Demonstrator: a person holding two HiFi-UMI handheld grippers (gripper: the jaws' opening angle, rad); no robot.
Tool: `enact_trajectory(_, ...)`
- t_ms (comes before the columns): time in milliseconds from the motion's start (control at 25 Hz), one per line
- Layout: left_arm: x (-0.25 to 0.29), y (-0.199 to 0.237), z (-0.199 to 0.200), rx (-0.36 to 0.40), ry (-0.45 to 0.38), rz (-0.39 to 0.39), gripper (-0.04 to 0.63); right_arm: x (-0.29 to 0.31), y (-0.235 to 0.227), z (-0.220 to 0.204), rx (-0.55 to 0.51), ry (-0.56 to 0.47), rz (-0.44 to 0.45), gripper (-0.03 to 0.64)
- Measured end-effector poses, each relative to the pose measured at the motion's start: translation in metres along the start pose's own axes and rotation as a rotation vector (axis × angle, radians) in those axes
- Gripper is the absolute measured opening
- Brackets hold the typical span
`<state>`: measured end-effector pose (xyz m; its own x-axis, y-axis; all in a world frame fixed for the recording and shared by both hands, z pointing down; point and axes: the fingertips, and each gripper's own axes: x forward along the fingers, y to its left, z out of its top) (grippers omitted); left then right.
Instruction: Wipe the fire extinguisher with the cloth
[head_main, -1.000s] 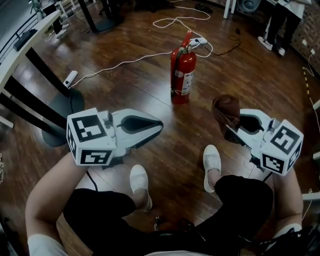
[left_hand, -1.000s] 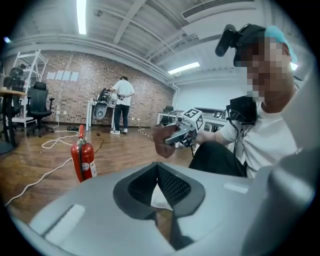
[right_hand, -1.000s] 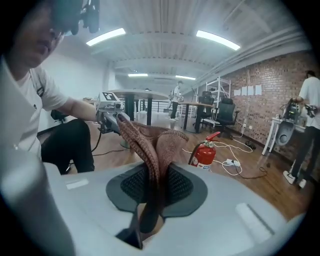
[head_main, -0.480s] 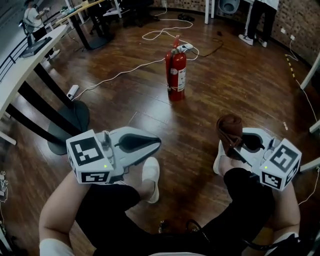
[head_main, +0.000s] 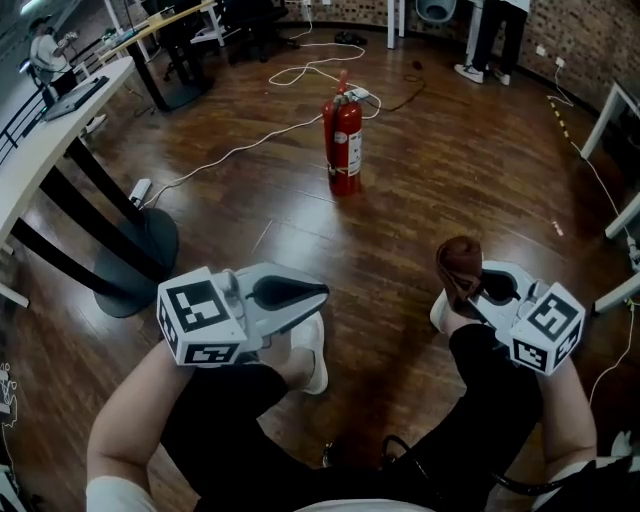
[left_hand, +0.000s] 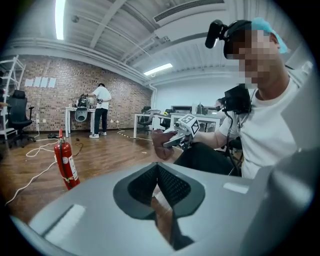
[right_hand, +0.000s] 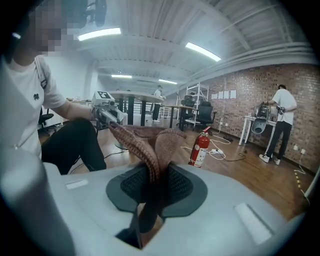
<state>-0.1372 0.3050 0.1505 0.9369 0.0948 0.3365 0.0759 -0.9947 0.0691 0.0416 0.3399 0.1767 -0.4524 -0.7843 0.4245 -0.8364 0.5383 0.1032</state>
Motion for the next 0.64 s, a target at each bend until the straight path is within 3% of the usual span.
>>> enact_trajectory(640,0.007,-0.015,-0.026,0.012,0.015,-0.081,0.000,0.007,0.028,-0.035,0.034,0.005,-0.070,0.069)
